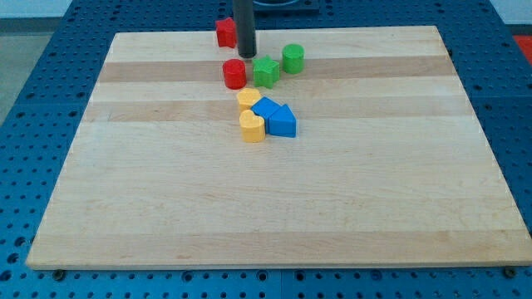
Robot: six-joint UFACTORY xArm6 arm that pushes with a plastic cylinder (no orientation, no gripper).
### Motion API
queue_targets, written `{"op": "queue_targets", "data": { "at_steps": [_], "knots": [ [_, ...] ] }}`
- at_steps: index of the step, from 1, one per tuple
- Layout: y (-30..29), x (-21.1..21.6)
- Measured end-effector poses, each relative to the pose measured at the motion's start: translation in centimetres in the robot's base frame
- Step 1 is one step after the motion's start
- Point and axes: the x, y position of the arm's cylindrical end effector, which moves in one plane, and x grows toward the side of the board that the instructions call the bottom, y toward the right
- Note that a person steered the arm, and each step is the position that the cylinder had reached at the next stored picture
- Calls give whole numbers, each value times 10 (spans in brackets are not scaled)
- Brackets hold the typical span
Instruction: Move the red star towards the top left corner
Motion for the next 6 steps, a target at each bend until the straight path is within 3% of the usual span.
{"op": "queue_targets", "data": {
  "at_steps": [2,6],
  "knots": [
    [35,-39],
    [3,-51]
  ]
}}
